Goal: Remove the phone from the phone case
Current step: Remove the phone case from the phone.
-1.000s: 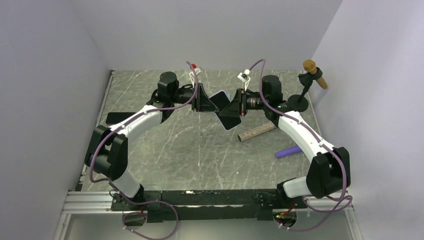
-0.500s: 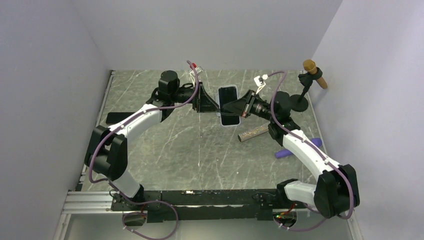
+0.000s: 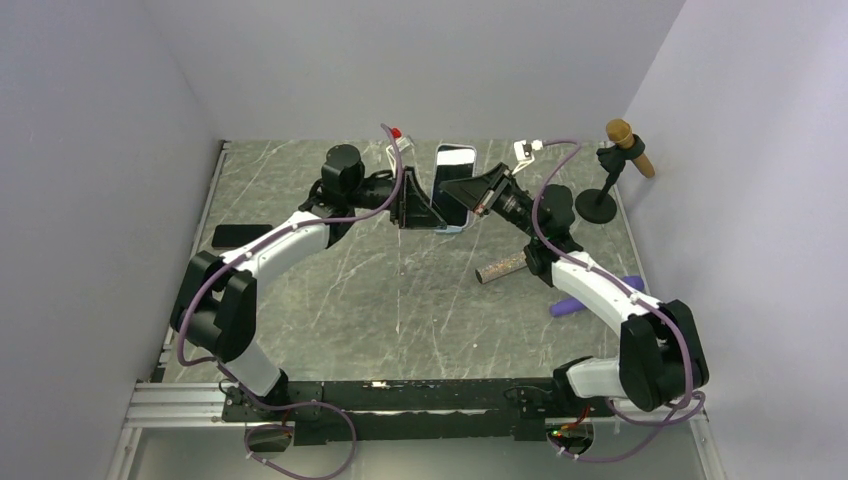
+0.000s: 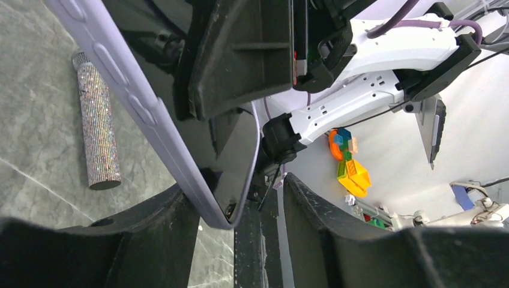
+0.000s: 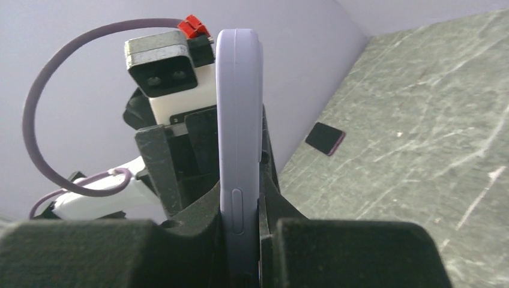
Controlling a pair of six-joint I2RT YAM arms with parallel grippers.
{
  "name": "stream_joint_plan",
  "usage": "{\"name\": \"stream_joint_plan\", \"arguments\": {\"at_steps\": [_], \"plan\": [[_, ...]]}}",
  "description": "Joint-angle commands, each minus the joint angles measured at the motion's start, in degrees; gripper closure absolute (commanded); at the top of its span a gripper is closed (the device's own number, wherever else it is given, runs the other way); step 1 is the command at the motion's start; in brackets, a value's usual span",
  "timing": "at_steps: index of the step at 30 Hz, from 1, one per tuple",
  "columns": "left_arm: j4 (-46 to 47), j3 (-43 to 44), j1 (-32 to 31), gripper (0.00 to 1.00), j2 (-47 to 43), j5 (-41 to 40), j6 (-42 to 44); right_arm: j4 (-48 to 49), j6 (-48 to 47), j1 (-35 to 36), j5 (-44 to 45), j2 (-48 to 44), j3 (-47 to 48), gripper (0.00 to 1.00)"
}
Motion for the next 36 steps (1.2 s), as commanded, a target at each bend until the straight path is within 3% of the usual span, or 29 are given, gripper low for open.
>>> {"name": "stream_joint_plan", "arguments": {"at_steps": [1,4,6,11,15,20,24,29,33,36], "plan": [[6.98,-0.47,0.04,0.49,-0.18,2.08,-2.62,15.71,4.31,1.32,0.58,0.47,0.01,1.00],[6.22,-0.35,0.03,0.70,-0.55,2.45,-1.67,15.05,4.21,1.53,-0.31,0.75,0.58,1.00],[4.58,0.06,0.04,0.97,-0.42,2.80,-0.33,11.41,2.83,1.52,-0.92,-0.01,1.44,0.98],[-2.30,1.45,-0.03,1.00,-1.09,2.88,6.30,-11.99,-6.84,-0.62,-3.23,-2.40,7.44,0.46],[-8.64,3.36,-0.11,1.00,-1.03,2.97,11.51,-27.87,-16.46,-3.25,-14.41,0.29,15.58,0.28],[-14.51,5.79,-0.12,1.00,0.00,5.96,15.67,-50.34,-33.94,-4.63,-25.08,5.48,27.21,0.28],[-21.12,7.99,-0.12,1.00,1.05,6.13,20.85,-60.60,-44.21,-4.70,-30.19,9.28,34.24,0.34],[-21.36,8.17,-0.50,1.00,2.52,7.02,20.98,-67.05,-50.48,-4.95,-33.37,13.61,40.73,0.45],[-23.08,8.72,-0.81,1.00,2.85,6.87,22.30,-68.33,-51.35,-5.36,-34.88,15.65,42.93,0.47],[-22.46,8.60,-0.80,1.00,2.79,7.14,21.76,-68.92,-51.98,-5.67,-37.13,16.39,43.45,0.56]]}}
